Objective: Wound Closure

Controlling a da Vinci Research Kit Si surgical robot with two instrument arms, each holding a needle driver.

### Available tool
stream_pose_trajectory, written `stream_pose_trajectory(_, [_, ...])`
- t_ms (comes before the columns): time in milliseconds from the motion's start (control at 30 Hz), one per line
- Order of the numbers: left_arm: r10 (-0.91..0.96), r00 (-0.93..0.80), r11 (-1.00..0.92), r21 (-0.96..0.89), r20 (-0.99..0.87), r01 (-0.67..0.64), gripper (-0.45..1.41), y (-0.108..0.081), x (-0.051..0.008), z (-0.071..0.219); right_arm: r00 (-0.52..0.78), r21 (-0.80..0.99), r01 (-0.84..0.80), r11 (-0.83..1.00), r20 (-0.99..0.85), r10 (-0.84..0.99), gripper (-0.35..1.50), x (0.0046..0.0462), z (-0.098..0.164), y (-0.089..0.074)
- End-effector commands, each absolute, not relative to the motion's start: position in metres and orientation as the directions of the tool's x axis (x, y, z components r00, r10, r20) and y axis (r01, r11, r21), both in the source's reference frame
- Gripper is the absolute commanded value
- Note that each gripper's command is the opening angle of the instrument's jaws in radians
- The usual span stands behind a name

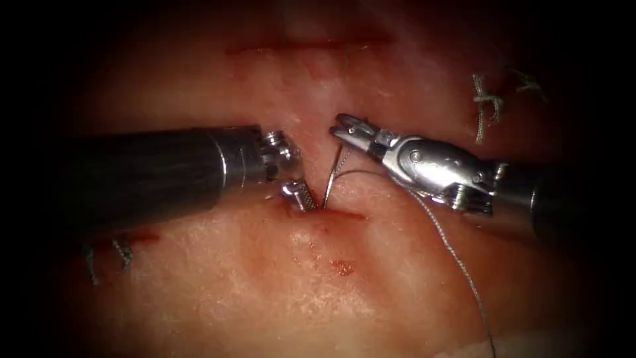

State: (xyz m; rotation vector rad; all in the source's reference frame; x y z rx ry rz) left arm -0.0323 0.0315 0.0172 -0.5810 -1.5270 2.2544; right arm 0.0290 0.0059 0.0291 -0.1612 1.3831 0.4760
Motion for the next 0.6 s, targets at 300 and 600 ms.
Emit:
stream_pose_trajectory(300, [0.617, -0.755, -0.445, -0.89, -0.224, -0.1, 0.52, 0.038, -0.0296, 0.011, 0.09, 0.207, -0.407, 0.89, -0.96, 0.264, -0.35, 0.0297, 0.03, 0.006])
stream_pose_trajectory(600, [0.601, -0.742, -0.553, -0.825, -0.298, -0.116, 0.37, 0.032, -0.033, 0.007, 0.093, 0.213, -0.407, 0.888, -0.958, 0.272, -0.35, 0.0294, 0.03, 0.006])
